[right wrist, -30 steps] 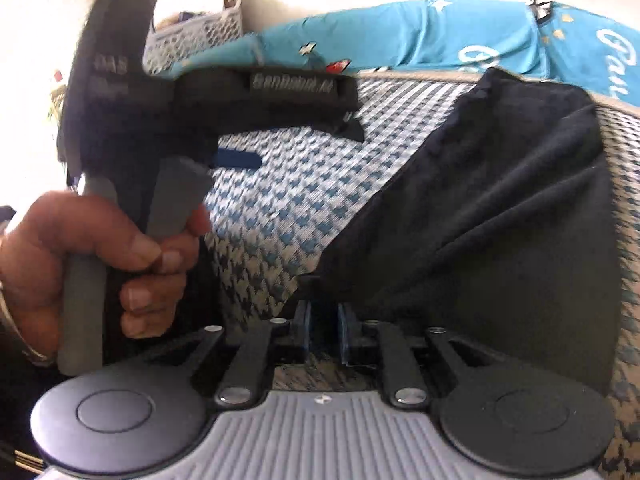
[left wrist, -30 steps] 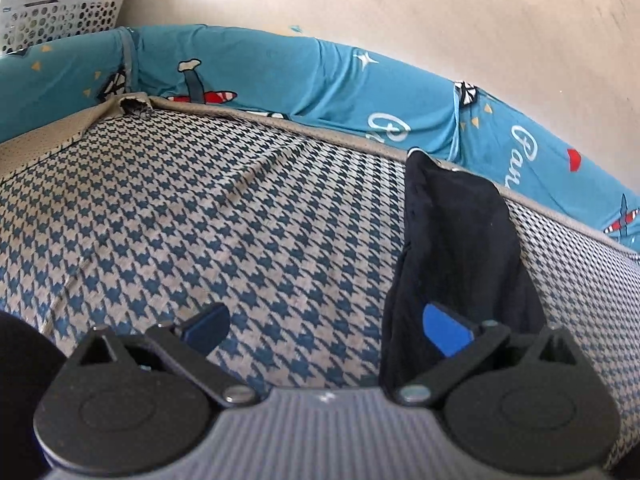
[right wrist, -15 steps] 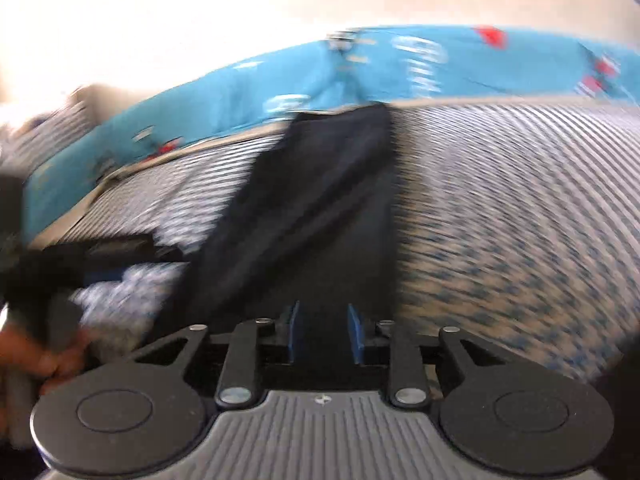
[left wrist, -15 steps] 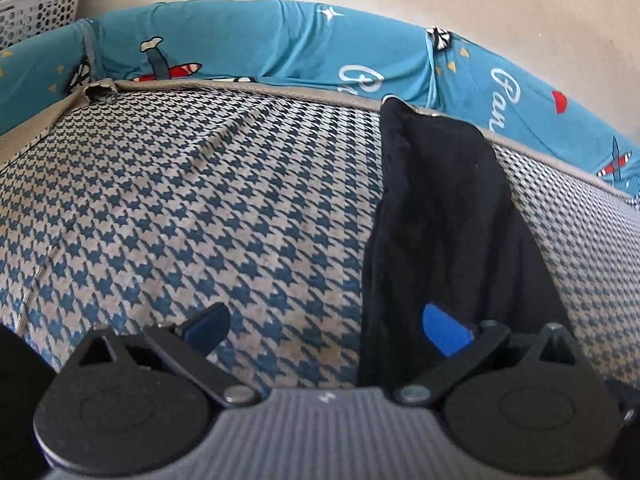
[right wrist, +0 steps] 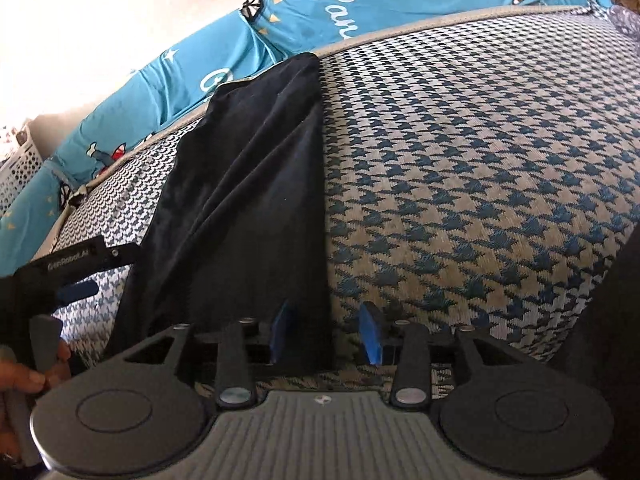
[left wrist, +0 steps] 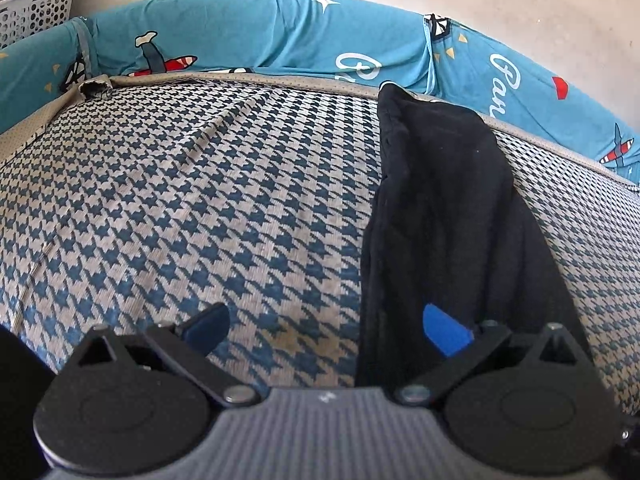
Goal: Fold clothes
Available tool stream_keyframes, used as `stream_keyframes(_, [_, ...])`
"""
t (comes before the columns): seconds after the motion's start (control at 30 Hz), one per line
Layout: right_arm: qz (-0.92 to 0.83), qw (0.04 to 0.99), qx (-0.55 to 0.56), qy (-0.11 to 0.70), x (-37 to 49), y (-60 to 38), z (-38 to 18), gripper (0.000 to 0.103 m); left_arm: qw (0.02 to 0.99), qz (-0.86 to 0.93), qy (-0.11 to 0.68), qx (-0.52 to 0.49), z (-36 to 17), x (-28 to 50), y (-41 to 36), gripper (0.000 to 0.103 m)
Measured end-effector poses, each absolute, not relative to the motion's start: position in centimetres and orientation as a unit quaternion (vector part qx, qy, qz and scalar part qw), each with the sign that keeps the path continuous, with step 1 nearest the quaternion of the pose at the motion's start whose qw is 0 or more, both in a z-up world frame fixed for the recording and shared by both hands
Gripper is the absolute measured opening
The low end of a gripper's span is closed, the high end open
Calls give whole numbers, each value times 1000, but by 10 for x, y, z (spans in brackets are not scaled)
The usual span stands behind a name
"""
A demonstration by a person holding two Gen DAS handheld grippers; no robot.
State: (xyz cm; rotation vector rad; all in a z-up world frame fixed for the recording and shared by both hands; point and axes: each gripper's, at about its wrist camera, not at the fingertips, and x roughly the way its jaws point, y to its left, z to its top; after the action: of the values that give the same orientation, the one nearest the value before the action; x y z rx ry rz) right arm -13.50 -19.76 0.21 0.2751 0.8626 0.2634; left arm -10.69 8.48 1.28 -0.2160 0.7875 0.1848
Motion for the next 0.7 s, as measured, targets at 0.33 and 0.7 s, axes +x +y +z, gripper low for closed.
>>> stream_keyframes(0.33, [144,893,100,415,-137,-183,-3,24,909,91,395,-96,9,-103,83,103])
stream_keyframes(0.7, [100,899,55,423,-150,-189,10,3,905,110,401,-93,6,-102,87,103])
